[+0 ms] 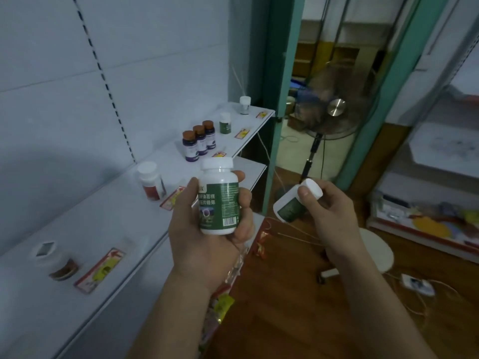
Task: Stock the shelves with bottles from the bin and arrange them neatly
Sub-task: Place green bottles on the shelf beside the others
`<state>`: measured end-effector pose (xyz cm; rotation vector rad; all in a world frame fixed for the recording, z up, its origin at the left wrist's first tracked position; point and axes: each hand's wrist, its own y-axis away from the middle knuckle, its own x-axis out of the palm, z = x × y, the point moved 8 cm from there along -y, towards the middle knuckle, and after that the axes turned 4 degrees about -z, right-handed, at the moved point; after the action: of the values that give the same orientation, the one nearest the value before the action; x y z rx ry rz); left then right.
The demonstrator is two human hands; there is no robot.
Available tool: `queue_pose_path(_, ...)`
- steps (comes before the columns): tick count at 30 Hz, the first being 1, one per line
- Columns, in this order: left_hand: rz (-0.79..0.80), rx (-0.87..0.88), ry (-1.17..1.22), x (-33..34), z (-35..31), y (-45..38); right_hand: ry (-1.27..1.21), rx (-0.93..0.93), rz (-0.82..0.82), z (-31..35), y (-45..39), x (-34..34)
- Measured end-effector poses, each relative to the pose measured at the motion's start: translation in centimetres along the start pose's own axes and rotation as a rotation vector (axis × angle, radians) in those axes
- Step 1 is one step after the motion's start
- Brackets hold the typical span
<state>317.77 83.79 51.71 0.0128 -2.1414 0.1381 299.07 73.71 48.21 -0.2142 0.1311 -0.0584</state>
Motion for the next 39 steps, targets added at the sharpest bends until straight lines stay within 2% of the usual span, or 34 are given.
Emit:
queue_pose_path(9, -0.06, 0.031, -0.048, -4.3, 1.5, -17.7, -0.046, -0.004, 0.082, -3.7, -17.5, 4.8)
queue_pose_path(18, -0.115, 0.096, -0.039, -8.5, -1.4, -34.0, -0.027, -0.026, 0.348, -4.7, -35.9, 13.7)
queue_pose_path(24, -0.285, 0.263, -0.08, -11.7, -2.9, -39.2, 0.111, -0.075, 0.606, -7.5, -46.5, 21.1)
queue_pose_path(29, -0.478, 0.421, -0.079, -14.2, -3.6, -42.2, 0.305, -0.27, 0.898, -8.7, -52.3, 28.5)
queue_pose_path(33, -0.503, 0.527, -0.055, -14.6, -3.4, -44.1, 0.352, -0.384, 1.148, -9.6, -53.9, 33.3)
queue_pose_path(39, -0.544, 0.644, -0.055, -14.8, -2.4, -46.1, 0.421, -0.487, 1.29, -10.9, -55.2, 36.7)
